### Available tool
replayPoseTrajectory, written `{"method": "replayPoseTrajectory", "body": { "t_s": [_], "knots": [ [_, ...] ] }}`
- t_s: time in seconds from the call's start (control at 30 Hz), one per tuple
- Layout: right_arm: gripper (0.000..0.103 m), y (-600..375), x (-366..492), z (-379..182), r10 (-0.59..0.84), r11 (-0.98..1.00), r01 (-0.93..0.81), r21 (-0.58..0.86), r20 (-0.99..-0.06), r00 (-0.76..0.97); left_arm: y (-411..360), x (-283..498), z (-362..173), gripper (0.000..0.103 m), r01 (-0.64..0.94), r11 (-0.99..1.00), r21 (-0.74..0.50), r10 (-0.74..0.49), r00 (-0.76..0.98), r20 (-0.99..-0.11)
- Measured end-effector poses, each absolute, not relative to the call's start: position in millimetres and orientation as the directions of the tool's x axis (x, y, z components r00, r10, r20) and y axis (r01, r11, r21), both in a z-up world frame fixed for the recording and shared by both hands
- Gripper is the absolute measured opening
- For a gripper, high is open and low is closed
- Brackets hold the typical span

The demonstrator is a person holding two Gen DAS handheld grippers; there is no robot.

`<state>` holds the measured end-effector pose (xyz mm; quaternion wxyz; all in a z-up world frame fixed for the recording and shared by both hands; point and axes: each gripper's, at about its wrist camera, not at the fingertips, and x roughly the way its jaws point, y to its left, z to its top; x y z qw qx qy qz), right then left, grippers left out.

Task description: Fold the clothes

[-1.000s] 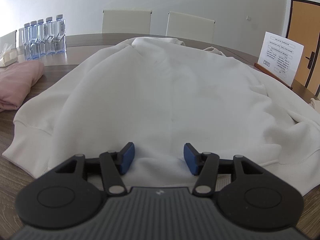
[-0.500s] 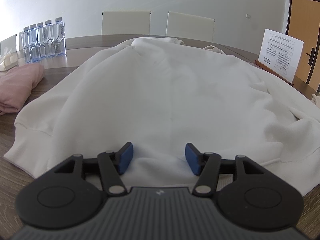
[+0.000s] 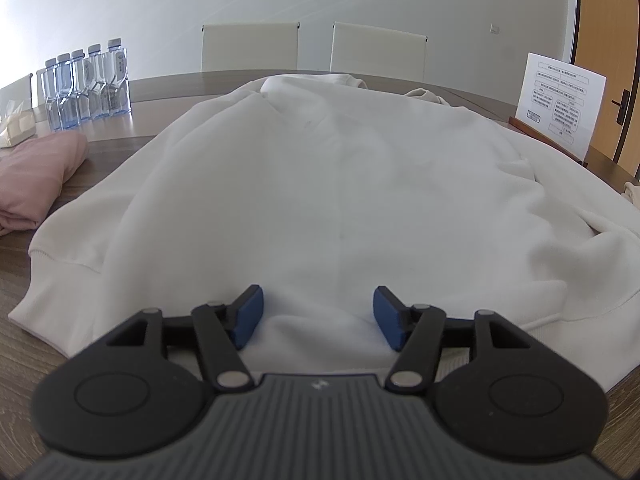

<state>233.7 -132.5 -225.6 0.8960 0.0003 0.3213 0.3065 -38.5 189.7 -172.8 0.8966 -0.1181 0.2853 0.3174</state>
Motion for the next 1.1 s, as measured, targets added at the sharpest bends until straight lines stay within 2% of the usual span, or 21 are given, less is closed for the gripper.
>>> {"method": "replayPoseTrajectory", "body": {
  "t_s": [0.03, 0.07, 0.13, 0.2, 0.43, 0.57, 0.67, 0.7, 0.73, 0.77, 0.8, 0.83, 1.1],
  "knots": [
    [0.041, -131.9, 233.1, -225.6, 0.548, 0.812, -0.550, 0.194, -0.578, 0.605, 189.9, -38.4, -172.9, 0.059, -0.636, 0.772, -0.029, 0.502, 0.635, -0.587],
    [0.034, -131.5, 233.1, -225.5, 0.544, 0.814, -0.550, 0.189, -0.581, 0.605, 189.8, -38.3, -172.9, 0.059, -0.635, 0.772, -0.027, 0.502, 0.635, -0.587],
    [0.003, -131.9, 234.0, -225.1, 0.541, 0.815, -0.549, 0.187, -0.586, 0.603, 190.1, -38.5, -172.7, 0.059, -0.634, 0.773, -0.028, 0.501, 0.636, -0.587],
    [0.000, -134.2, 235.9, -224.3, 0.545, 0.814, -0.545, 0.199, -0.587, 0.599, 190.0, -38.5, -172.6, 0.059, -0.634, 0.773, -0.028, 0.500, 0.636, -0.587],
    [0.000, -146.5, 251.0, -202.4, 0.490, 0.857, -0.494, 0.146, -0.525, 0.696, 190.4, -37.6, -172.2, 0.059, -0.633, 0.773, -0.028, 0.500, 0.636, -0.588],
    [0.000, -155.6, 265.7, -194.5, 0.516, 0.847, -0.489, 0.209, -0.542, 0.663, 190.8, -37.8, -172.2, 0.059, -0.633, 0.774, -0.028, 0.499, 0.637, -0.588],
    [0.006, -155.6, 261.7, -201.3, 0.548, 0.826, -0.507, 0.245, -0.561, 0.621, 190.8, -38.6, -172.3, 0.059, -0.633, 0.774, -0.028, 0.500, 0.637, -0.587],
    [0.012, -154.7, 259.3, -204.6, 0.555, 0.821, -0.514, 0.250, -0.565, 0.611, 190.7, -38.4, -172.2, 0.059, -0.633, 0.774, -0.028, 0.500, 0.637, -0.587],
    [0.024, -153.3, 256.2, -208.2, 0.561, 0.816, -0.518, 0.256, -0.569, 0.601, 190.6, -38.1, -172.2, 0.059, -0.633, 0.774, -0.027, 0.500, 0.637, -0.587],
    [0.032, -152.2, 254.4, -211.5, 0.571, 0.808, -0.525, 0.268, -0.575, 0.586, 190.6, -38.3, -172.2, 0.059, -0.633, 0.774, -0.027, 0.500, 0.637, -0.587],
    [0.047, -150.7, 252.7, -214.4, 0.581, 0.800, -0.533, 0.276, -0.579, 0.572, 190.6, -38.2, -172.2, 0.059, -0.633, 0.774, -0.026, 0.501, 0.637, -0.587],
    [0.053, -149.1, 250.9, -217.1, 0.589, 0.792, -0.541, 0.282, -0.583, 0.559, 190.6, -38.1, -172.2, 0.059, -0.633, 0.774, -0.026, 0.501, 0.637, -0.586],
    [0.055, -162.8, 227.7, -220.3, 0.589, 0.787, -0.563, 0.253, -0.580, 0.562, 190.5, -39.0, -172.1, 0.060, -0.633, 0.774, -0.027, 0.501, 0.638, -0.585]
  ]
}}
